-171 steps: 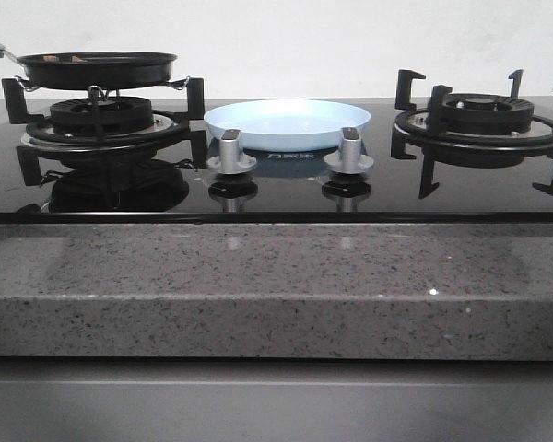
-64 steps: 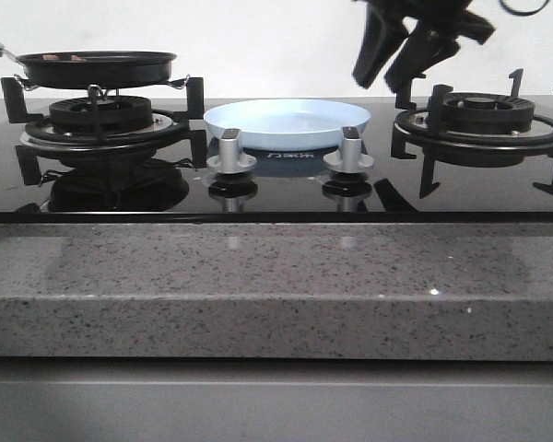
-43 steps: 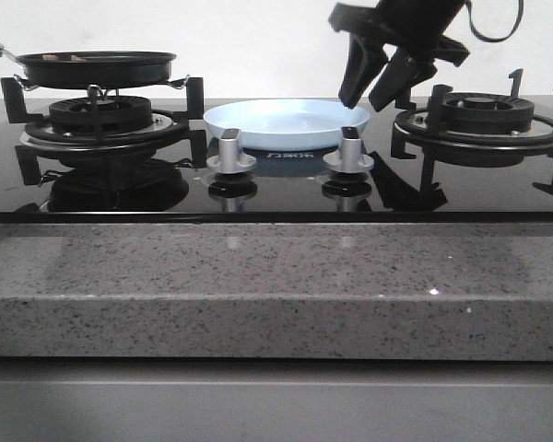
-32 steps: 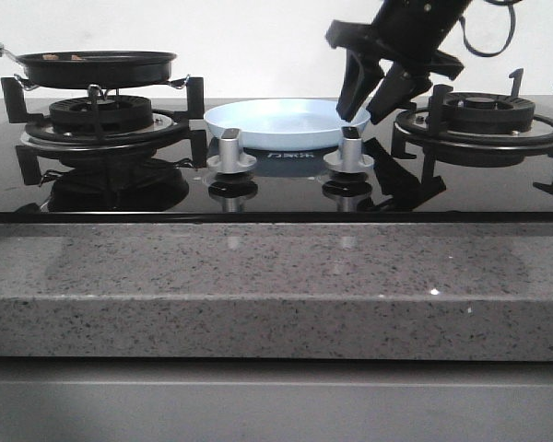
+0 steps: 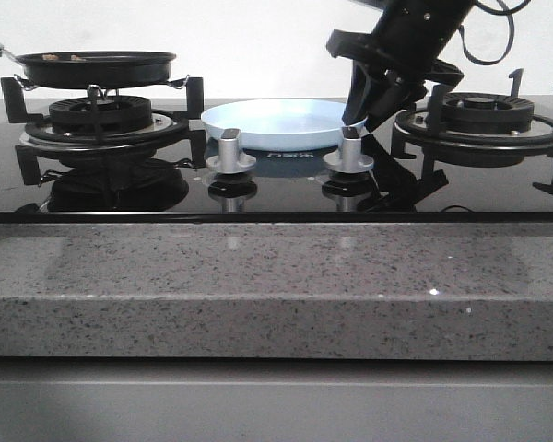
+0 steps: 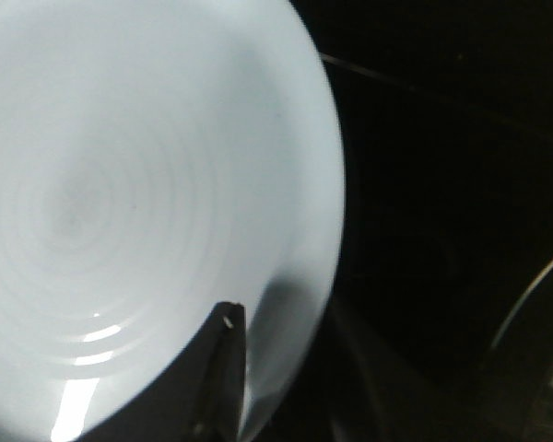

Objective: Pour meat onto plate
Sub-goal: 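Reach the right gripper down and grasp the light blue plate's rim, then lift the plate with the right gripper and carry it beside the pan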

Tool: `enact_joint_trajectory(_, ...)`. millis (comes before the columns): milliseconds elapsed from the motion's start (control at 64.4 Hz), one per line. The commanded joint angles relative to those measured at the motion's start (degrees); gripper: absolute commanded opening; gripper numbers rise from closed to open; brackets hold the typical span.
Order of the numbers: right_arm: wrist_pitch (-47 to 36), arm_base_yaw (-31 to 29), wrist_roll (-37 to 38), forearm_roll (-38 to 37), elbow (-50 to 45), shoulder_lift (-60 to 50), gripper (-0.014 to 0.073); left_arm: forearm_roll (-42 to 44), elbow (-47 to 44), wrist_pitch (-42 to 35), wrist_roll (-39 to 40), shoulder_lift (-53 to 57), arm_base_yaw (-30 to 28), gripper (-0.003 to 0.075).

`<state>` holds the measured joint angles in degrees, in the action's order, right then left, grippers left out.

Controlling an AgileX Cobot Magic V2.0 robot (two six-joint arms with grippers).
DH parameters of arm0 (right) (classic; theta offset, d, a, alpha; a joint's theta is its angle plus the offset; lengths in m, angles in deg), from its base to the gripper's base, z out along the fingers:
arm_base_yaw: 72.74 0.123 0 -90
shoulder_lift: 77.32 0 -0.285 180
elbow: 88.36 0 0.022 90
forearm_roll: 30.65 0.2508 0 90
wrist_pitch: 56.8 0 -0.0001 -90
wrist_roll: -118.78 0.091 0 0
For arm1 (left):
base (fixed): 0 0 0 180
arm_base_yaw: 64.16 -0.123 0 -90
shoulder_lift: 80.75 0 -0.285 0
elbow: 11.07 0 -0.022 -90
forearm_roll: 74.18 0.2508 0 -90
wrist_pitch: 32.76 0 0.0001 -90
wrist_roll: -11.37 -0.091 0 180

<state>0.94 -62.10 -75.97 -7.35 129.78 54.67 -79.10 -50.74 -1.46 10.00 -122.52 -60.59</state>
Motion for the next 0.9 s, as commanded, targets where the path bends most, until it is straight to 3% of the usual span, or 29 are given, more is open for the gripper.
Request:
enact_joint_trajectory(0, -0.75, -0.02, -0.37, 1.18, 1.97, -3.05, 0.0181, -0.32, 2.01, -4.08, 0.07, -0.43, -0.08, 0.0384)
enact_joint_trajectory(202, -1.02, -0.02, -0.37, 1.18, 1.97, -3.05, -0.0020, -0.32, 2.01, -4.08, 0.07, -0.43, -0.08, 0.0384)
enact_joint_trajectory(372, -2.33, -0.02, -0.17, 1.69, 2.04, -3.11, -0.0118, -0.32, 2.01, -4.08, 0.07, -0.43, -0.08, 0.0384)
enact_joint_trajectory(884, -1.36, -0.41, 4.34, 2.21, 2.90, -13.33, -0.0118, -0.32, 2.01, -4.08, 0.07, -0.43, -0.08, 0.0384)
